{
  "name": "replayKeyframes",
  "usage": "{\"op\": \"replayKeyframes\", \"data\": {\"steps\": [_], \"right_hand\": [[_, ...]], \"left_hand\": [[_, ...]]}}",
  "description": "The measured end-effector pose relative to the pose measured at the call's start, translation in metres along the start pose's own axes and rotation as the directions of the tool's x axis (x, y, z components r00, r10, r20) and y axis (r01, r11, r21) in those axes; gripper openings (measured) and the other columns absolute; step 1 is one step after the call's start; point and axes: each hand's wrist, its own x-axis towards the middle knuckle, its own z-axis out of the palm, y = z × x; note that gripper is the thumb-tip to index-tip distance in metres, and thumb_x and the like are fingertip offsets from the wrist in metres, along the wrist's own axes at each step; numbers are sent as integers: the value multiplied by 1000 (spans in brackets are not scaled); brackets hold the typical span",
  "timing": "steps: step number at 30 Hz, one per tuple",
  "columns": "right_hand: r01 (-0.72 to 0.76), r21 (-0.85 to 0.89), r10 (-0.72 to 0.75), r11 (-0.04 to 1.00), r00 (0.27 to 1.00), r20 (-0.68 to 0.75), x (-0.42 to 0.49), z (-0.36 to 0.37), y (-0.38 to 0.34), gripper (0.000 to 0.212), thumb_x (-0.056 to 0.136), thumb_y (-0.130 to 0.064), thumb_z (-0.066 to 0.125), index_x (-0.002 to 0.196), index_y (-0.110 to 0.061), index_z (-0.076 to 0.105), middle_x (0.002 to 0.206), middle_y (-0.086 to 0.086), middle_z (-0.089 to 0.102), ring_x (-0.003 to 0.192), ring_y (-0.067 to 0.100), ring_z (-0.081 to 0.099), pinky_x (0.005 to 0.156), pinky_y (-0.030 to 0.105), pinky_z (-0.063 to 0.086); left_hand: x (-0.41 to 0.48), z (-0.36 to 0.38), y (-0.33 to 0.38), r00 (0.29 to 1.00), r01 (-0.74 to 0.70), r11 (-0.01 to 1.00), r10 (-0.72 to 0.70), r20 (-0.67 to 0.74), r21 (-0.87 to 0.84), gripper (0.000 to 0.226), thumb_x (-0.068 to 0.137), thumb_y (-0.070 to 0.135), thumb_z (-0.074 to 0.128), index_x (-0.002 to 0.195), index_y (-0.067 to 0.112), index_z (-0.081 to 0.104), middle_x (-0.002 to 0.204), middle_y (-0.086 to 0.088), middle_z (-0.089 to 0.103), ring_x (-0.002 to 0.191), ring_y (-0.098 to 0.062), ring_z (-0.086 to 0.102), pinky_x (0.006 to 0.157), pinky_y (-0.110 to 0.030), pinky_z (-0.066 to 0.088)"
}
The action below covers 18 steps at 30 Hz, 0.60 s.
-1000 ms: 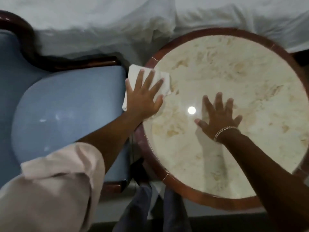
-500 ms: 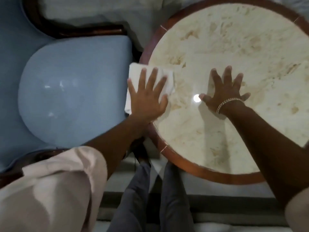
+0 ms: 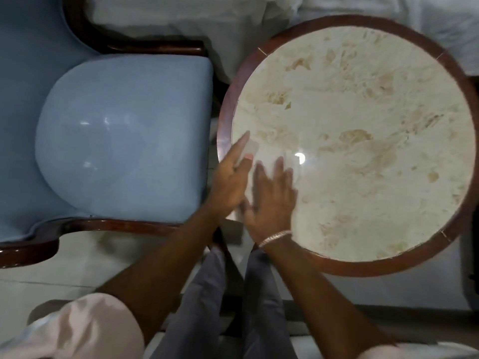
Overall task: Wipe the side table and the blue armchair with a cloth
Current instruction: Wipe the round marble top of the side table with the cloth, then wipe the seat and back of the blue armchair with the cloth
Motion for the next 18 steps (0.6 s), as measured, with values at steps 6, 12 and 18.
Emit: {"op": "replayKeyframes", "data": {"steps": [6,12,18], "right_hand": [[47,-274,-30,961,997,68,24,29,-22,83,83,-61,45,154,-42,8,168,10,2,149,52,4,108,79,16],[278,-375,-176,884,943,282,-7,-29,35,73,86,-50,44,154,-28,28,164,18,20,148,42,25,113,57,29],[-205,-140,228,969,959,170,78,-63,-16,74,85,-33,65,148,-25,29,154,18,34,129,50,43,106,54,38]], "left_hand": [[-1,-100,21,976,-37,902,125,-178,429,50,97,22,58,144,7,49,149,-9,52,139,-17,47,107,-1,28],[-50,-230,56,975,68,555,140,-174,829,55,96,22,52,145,-1,43,154,-21,44,152,-37,25,123,-52,13],[-105,-334,68,938,284,329,101,-333,900,57,92,21,54,140,-6,42,145,-29,48,146,-47,31,119,-62,18]]}}
